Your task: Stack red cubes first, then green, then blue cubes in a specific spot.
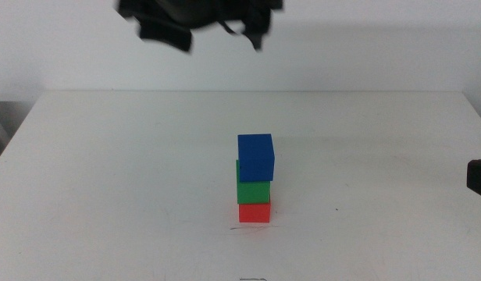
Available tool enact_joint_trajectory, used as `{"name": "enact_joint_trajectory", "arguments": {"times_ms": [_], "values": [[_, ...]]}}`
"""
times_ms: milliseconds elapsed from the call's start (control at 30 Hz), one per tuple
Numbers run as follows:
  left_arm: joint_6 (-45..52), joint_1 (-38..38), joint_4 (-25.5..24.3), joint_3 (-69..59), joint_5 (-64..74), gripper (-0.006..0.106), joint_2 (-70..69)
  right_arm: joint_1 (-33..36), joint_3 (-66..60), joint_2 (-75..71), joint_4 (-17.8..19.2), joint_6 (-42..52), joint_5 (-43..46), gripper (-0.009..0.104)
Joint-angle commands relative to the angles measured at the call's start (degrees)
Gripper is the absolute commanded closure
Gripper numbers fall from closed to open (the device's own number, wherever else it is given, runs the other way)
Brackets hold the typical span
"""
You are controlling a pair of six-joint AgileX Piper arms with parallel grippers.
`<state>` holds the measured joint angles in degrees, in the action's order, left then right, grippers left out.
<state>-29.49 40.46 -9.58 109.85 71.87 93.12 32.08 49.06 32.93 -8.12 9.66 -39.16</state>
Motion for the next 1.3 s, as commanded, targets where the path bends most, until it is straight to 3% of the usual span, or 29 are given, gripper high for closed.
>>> {"name": "enact_joint_trajectory", "arguments": {"times_ms": [0,167,333,467,767,967,1267], "values": [[2.07,0.13,-2.71,1.5,3.39,0.007,-5.29,-0.43,1.31,0.33,0.06,0.66,4.13,0.017],[2.07,0.13,-5.68,1.5,3.35,0.007,-9.21,-0.43,1.31,0.33,0.06,0.66,4.13,0.017],[7.59,-1.14,-12.77,-0.55,3.35,0.007,-15.36,-0.43,1.31,0.33,0.06,0.66,4.13,0.017],[14.25,-9.34,-11.01,-6.54,1.16,0.007,-23.09,-0.43,1.31,0.33,0.06,0.66,4.13,0.017],[25.32,-29.23,-1.47,-22.35,-19.84,0.007,-36.9,-0.43,1.31,0.33,0.06,0.66,4.13,0.017],[25.22,-33.11,-1.32,-25.97,-24.8,0.007,-41.58,-0.43,1.31,0.33,0.06,0.66,4.13,0.017],[25.22,-33.11,-2.4,-26.32,-24.71,0.007,-43.27,-0.43,1.31,0.33,0.06,0.66,4.13,0.017]]}}
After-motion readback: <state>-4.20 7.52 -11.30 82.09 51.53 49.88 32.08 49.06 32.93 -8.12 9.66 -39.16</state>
